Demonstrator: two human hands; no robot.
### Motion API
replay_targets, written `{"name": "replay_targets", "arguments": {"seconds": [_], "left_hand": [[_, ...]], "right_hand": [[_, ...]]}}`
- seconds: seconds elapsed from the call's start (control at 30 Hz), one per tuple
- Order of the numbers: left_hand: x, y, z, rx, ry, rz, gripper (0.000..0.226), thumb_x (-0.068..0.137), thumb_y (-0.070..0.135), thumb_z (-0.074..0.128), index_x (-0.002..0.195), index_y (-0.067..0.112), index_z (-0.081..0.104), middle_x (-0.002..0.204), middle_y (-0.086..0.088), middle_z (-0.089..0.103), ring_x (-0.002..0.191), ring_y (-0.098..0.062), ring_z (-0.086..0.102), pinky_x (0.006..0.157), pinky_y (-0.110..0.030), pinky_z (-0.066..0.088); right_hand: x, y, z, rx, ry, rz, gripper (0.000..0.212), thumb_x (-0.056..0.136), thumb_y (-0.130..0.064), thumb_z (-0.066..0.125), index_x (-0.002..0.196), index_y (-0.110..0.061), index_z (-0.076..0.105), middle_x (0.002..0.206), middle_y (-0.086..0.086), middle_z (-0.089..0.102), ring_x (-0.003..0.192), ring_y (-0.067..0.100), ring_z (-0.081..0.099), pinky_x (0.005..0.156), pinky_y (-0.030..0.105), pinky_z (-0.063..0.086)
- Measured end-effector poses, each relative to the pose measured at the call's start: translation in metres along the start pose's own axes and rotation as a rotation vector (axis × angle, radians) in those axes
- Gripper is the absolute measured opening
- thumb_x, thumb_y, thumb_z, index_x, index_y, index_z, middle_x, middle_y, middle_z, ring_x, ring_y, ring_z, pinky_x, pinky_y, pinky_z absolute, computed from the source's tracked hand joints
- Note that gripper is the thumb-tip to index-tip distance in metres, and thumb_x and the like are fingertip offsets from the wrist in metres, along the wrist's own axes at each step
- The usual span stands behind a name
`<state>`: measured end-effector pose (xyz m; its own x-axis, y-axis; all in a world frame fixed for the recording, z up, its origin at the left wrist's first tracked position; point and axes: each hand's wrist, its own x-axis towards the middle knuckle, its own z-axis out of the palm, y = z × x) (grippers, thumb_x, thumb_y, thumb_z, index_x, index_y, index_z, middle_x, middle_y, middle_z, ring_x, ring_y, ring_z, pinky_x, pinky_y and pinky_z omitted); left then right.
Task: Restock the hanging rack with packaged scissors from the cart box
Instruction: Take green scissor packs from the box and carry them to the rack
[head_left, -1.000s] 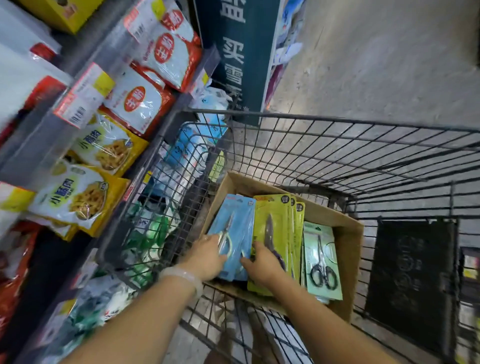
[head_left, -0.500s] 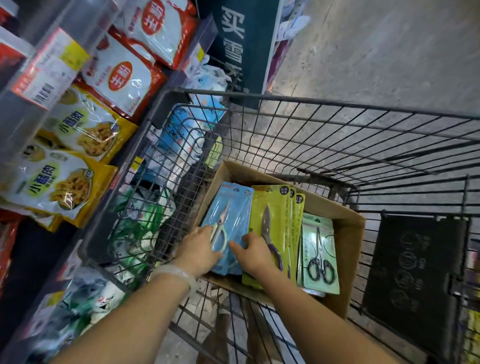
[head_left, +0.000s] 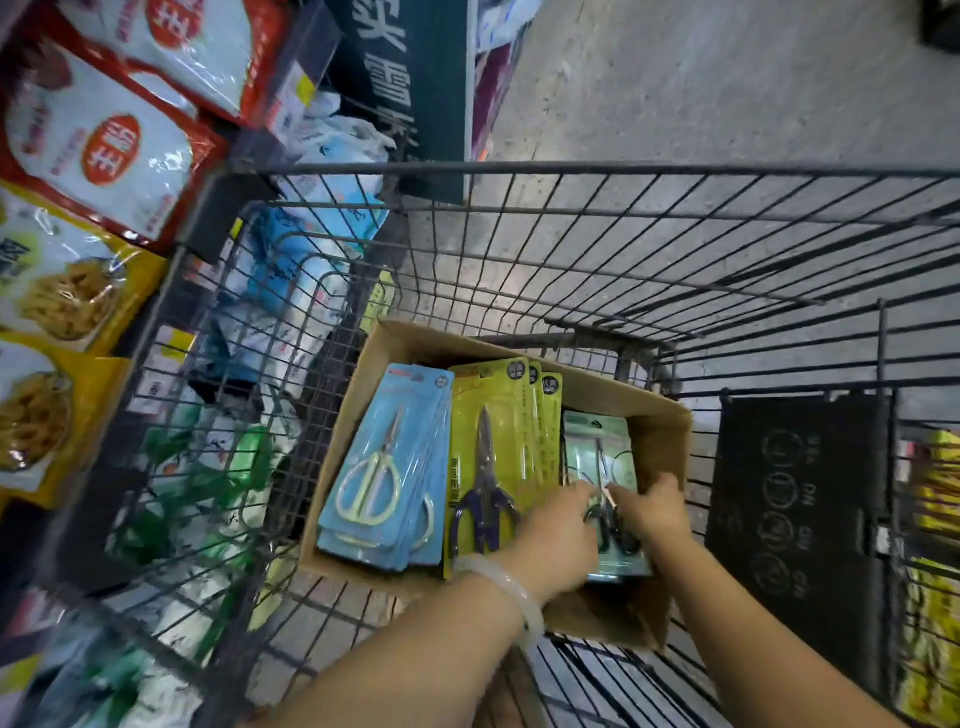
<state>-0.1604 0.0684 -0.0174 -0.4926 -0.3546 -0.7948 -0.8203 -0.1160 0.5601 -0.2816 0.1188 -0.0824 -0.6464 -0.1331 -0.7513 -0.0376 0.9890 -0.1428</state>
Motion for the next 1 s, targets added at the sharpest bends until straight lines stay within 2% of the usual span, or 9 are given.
{"name": "replay_targets", "arguments": {"seconds": [0.1,0.3,0.37,0.47,0.67,0.77,0.9,0.93,1.0], "left_hand": [[0.027,0.012,0.036,-0.17,-0.099,-0.237,0.047,0.097,0.013,0.042,0.143,0.008,0.031,0.139,-0.015,0.045,0.125,-0.032,0.048,0.104,-0.036,0.041],[0.063,0.017,0.063,-0.19,0.028,-0.501,0.08,0.091,0.013,0.051,0.15,0.002,-0.002,0.153,-0.017,0.026,0.14,-0.033,0.03,0.114,-0.042,0.031],[0.065,0.019,0.066,-0.171,0.047,-0.497,0.083,0.088,0.009,0.055,0.15,0.003,0.0,0.151,-0.016,0.028,0.138,-0.034,0.033,0.112,-0.042,0.035],[0.061,0.016,0.063,-0.188,0.084,-0.444,0.061,0.092,0.008,0.05,0.145,0.004,0.021,0.144,-0.015,0.039,0.13,-0.031,0.044,0.105,-0.037,0.042],[0.042,0.001,0.054,-0.305,0.123,-0.371,0.049,0.093,0.015,0.051,0.139,0.011,0.037,0.132,-0.012,0.054,0.116,-0.029,0.056,0.096,-0.037,0.05],[0.026,-0.001,0.04,-0.397,0.158,-0.296,0.058,0.086,0.033,0.064,0.135,0.012,0.039,0.133,-0.008,0.054,0.119,-0.028,0.055,0.101,-0.04,0.047],[0.001,0.004,0.011,-0.672,0.029,-0.156,0.098,0.065,0.055,0.079,0.142,0.017,0.033,0.143,-0.002,0.046,0.128,-0.024,0.048,0.11,-0.043,0.038],[-0.006,0.006,0.002,-0.77,-0.013,-0.153,0.098,0.064,0.058,0.079,0.142,0.018,0.035,0.143,-0.001,0.045,0.128,-0.025,0.047,0.111,-0.045,0.036],[-0.02,0.009,-0.016,-0.931,-0.016,-0.142,0.075,0.078,0.045,0.073,0.139,0.013,0.041,0.137,-0.001,0.05,0.126,-0.027,0.05,0.111,-0.047,0.036]], "right_hand": [[0.017,0.001,-0.002,0.022,-0.104,0.024,0.06,0.087,-0.034,0.061,0.134,-0.003,0.04,0.126,0.017,0.055,0.115,0.036,0.055,0.096,0.041,0.047],[0.03,0.001,-0.008,-0.144,-0.322,-0.048,0.048,0.084,-0.031,0.067,0.119,0.0,0.054,0.111,0.011,0.061,0.095,0.024,0.057,0.083,0.03,0.047],[0.023,0.0,-0.01,-0.244,-0.283,-0.088,0.052,0.079,-0.035,0.071,0.115,-0.004,0.052,0.11,0.006,0.059,0.1,0.024,0.057,0.079,0.027,0.043],[0.013,0.003,-0.013,-0.249,-0.188,-0.101,0.058,0.074,-0.033,0.076,0.117,-0.01,0.045,0.117,0.007,0.058,0.111,0.026,0.055,0.078,0.031,0.041],[0.008,0.015,-0.032,0.208,-0.221,-0.121,0.047,0.066,-0.017,0.083,0.105,-0.015,0.057,0.109,0.004,0.067,0.099,0.022,0.064,0.087,0.037,0.054],[-0.005,0.013,-0.061,0.326,-0.294,-0.201,0.028,0.07,-0.007,0.079,0.091,-0.02,0.065,0.103,0.006,0.071,0.093,0.021,0.068,0.085,0.037,0.055],[-0.033,0.007,-0.098,0.546,-0.499,-0.274,0.038,0.077,0.001,0.071,0.113,-0.005,0.062,0.106,0.013,0.072,0.095,0.026,0.07,0.078,0.035,0.056],[-0.04,0.004,-0.104,0.601,-0.543,-0.283,0.043,0.075,0.0,0.072,0.117,-0.005,0.059,0.107,0.014,0.071,0.094,0.027,0.07,0.074,0.033,0.056],[-0.059,-0.006,-0.111,0.678,-0.593,-0.31,0.047,0.073,-0.002,0.072,0.117,-0.006,0.058,0.108,0.014,0.071,0.088,0.025,0.071,0.065,0.03,0.057]]}}
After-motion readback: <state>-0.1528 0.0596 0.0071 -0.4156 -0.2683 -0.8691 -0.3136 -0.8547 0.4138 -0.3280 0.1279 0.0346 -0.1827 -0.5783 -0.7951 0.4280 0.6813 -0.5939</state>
